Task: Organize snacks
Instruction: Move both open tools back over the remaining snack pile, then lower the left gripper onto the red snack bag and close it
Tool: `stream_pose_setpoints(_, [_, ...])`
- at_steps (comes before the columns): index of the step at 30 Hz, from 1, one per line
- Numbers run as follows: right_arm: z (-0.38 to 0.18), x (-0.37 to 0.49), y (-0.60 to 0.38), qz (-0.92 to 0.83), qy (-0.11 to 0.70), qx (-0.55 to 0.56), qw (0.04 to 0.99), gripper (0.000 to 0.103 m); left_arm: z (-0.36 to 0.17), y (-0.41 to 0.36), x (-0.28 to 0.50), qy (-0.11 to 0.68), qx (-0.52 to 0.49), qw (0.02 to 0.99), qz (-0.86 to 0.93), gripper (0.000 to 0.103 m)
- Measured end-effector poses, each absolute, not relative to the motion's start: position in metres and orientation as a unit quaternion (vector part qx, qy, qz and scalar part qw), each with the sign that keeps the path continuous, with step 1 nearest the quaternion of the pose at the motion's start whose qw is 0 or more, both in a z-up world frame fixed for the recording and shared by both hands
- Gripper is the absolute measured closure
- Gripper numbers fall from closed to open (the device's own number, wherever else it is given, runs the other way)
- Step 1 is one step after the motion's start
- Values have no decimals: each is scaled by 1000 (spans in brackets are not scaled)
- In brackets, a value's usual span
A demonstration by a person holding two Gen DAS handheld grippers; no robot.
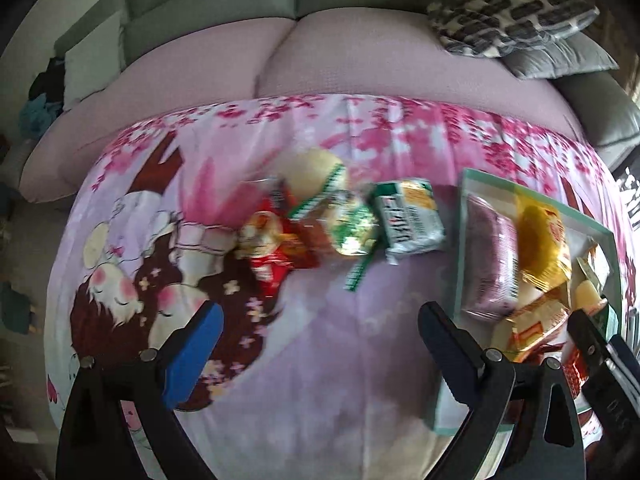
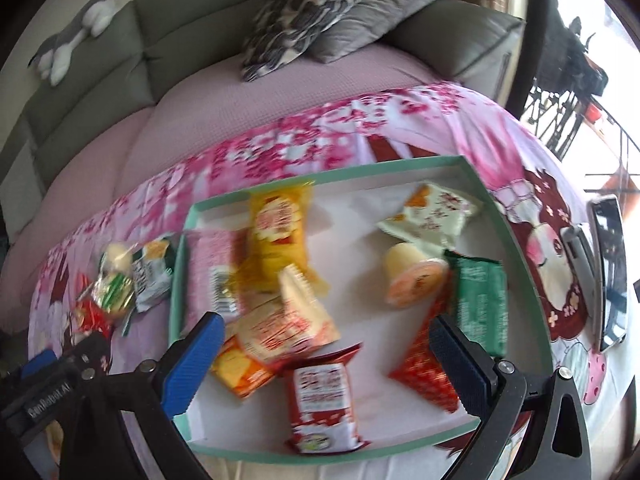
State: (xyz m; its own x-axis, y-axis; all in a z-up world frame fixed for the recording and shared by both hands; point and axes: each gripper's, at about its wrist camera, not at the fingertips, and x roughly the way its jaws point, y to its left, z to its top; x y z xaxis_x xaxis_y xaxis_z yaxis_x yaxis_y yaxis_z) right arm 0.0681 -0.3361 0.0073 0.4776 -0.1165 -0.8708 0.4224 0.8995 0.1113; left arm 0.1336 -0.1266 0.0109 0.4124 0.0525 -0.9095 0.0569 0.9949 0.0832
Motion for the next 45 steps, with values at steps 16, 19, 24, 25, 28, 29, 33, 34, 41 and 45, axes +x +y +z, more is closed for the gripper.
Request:
stream_pose_setpoints(16, [6, 84, -263, -84, 489, 98, 863, 0, 6, -32, 154, 550, -40, 831, 68, 5])
stream_pose_setpoints(19, [5, 87, -253, -78, 490, 91, 864, 0, -2, -21, 158, 561, -59, 823, 68, 5])
stream_pose_setpoints(24, [0, 99, -240, -68, 497, 80, 862, 0, -11, -14, 164, 568, -77, 817, 62, 5])
stream_pose_setpoints(25, [0, 103, -239, -67, 498, 80, 861, 0, -12, -14, 166, 568, -81, 817, 59, 5])
stream_pose_setpoints(28, [0, 112, -236, -63, 501, 85, 859, 0, -13, -12, 171, 568, -95, 816, 49, 5])
stream_pose_setpoints(29, [0, 116, -236, -62, 501, 87, 859, 0, -15, -11, 173, 569, -98, 815, 46, 5])
stream_pose_setpoints(33, [1, 129, -234, -60, 501, 90, 858, 0, -20, -9, 179, 570, -114, 813, 39, 5])
stream_pose_setpoints(34, [1, 132, -234, -60, 503, 90, 858, 0, -21, -9, 180, 569, -117, 813, 40, 5])
stream_pose_setpoints(41, [1, 150, -232, -55, 506, 85, 857, 0, -34, -3, 189, 572, -167, 802, 36, 4])
stream_pose_setpoints(45, [0, 158, -228, -53, 502, 82, 859, 0, -35, -2, 195, 559, -185, 808, 28, 4])
